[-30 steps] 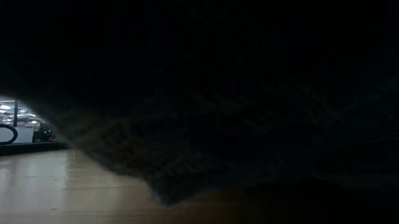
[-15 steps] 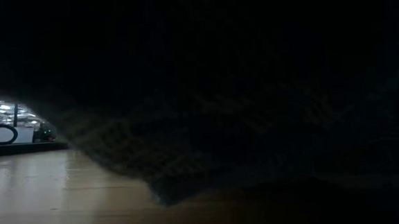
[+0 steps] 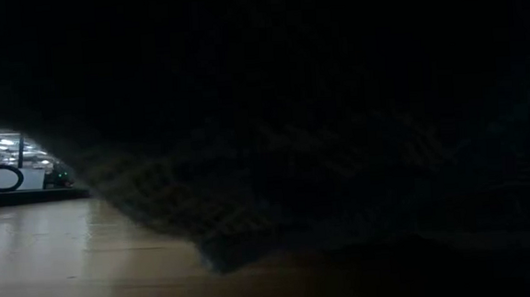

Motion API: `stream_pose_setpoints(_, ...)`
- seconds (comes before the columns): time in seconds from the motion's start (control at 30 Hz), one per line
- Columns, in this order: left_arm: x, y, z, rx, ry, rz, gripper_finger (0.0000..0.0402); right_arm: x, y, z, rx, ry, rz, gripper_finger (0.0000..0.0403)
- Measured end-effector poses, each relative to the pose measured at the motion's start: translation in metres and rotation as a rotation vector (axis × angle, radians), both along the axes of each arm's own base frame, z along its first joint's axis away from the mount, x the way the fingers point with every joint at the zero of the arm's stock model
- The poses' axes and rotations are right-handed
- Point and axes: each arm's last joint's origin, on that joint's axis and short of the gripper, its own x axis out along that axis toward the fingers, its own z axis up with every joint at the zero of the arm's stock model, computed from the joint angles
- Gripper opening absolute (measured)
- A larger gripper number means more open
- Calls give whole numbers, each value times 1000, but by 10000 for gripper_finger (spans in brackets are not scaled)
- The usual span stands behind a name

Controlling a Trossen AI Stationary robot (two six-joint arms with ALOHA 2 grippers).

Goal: Sort clothes
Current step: Put the blue patterned shirt into the white laundry bin

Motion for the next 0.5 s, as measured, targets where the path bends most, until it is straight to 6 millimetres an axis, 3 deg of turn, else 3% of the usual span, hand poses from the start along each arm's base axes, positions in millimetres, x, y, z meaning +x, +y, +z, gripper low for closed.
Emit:
stream_pose_setpoints(0.27, 0, 0, -1, 22, 14, 4, 56, -12, 31, 31, -111, -76, 75, 44)
stream_pose_setpoints(0.5, 0, 0, -2, 32, 23, 6, 56, -23, 44, 81, -153, -200, 94, 41)
